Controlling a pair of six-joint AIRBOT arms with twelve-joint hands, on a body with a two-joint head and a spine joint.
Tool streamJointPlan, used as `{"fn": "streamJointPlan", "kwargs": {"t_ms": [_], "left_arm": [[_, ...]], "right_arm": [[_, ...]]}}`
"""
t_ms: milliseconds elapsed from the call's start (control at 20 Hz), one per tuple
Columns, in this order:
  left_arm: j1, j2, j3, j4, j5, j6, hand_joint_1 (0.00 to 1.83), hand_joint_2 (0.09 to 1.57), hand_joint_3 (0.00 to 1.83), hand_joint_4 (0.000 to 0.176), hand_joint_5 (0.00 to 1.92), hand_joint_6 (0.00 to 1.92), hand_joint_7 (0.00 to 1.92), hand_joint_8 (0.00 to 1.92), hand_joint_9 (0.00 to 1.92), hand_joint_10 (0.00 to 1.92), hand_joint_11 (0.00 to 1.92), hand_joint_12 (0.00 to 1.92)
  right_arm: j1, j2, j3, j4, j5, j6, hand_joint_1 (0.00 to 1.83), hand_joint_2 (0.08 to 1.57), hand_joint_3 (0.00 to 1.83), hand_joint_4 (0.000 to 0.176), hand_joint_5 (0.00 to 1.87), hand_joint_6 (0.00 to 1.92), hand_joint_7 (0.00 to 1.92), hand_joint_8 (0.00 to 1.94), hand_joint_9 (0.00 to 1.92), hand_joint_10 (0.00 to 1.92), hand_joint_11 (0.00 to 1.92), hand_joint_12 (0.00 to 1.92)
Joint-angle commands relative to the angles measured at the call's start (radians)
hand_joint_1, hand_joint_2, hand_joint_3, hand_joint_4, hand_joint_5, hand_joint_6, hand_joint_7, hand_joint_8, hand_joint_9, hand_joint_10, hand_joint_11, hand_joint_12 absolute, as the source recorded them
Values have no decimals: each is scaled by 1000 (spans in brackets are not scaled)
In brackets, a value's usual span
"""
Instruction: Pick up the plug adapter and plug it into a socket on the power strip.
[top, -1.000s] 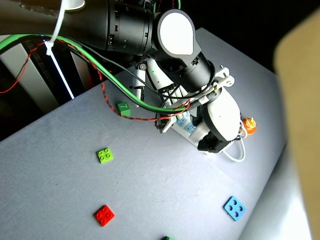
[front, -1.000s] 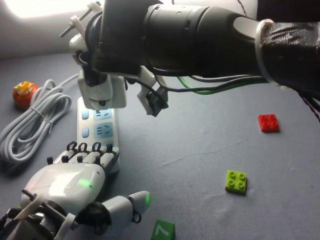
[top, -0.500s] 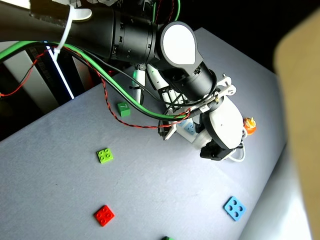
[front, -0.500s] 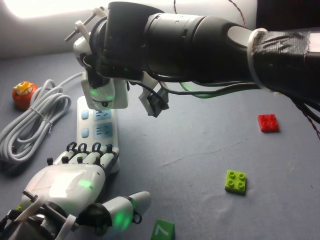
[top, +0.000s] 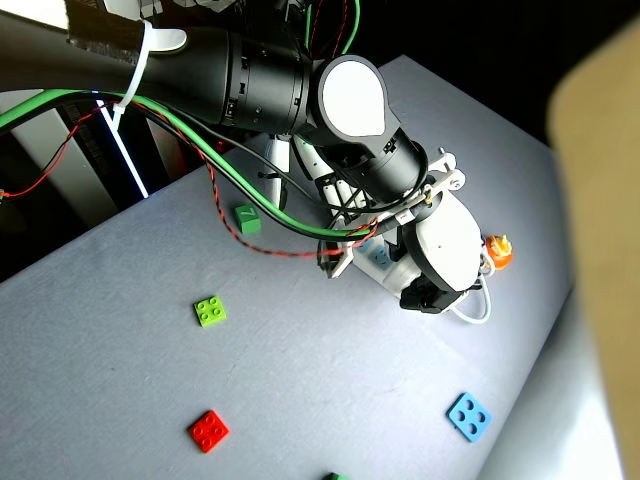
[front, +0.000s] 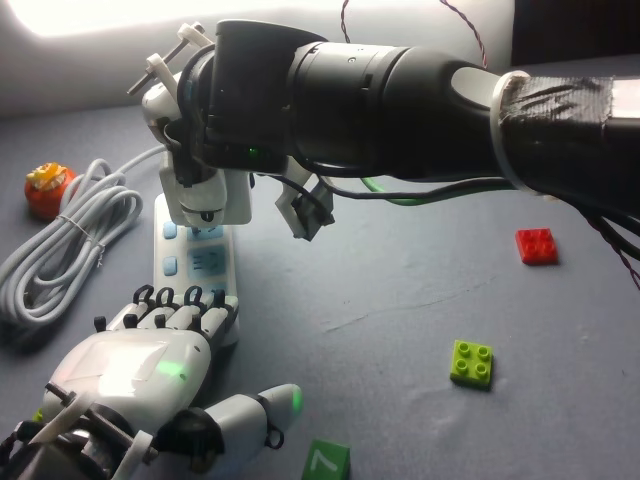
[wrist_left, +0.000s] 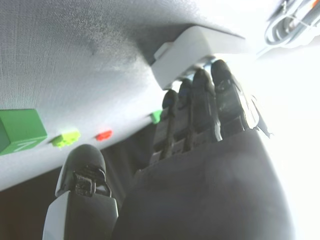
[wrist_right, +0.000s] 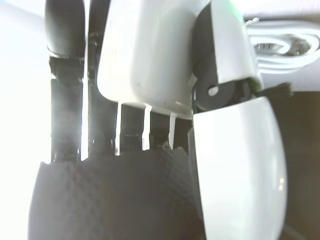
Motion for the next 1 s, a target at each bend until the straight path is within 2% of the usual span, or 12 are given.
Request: {"fn": "streamJointPlan", "kwargs": {"t_ms": [0,450,600,850,950], "left_arm": [[0,-6,-2,31,-23,-3,0,1203,0,0,130,8,205,10,184,11,0,284],[0,-12,1,31,-23,-3,0,1203,0,0,108,3,185,3,174,3,0,207],[-1,-12,0,31,-23,-3,0,1206,1,0,119,3,200,4,186,5,0,236],[-2,-13,1,31,-23,-3,0,1212,2,0,103,1,190,1,177,1,0,192],[-2,-13,1,31,-23,-3,0,1215,2,0,132,6,217,6,200,6,0,256]], "right_arm": [[3,2,3,-40,40,-9,1244,1069,0,0,1005,886,1179,733,1383,1,967,1018],[10,-14,7,-40,54,-48,1243,1073,1,0,994,901,1168,757,1383,2,974,999],[7,-30,12,-40,52,-65,1243,1072,1,0,998,898,1169,753,1387,3,973,1007],[9,-74,71,-40,51,-65,1247,1066,0,0,1017,870,1182,731,1387,3,987,1004],[5,-81,76,-40,54,-64,1246,1066,0,0,1012,881,1185,720,1388,4,986,1001]]}}
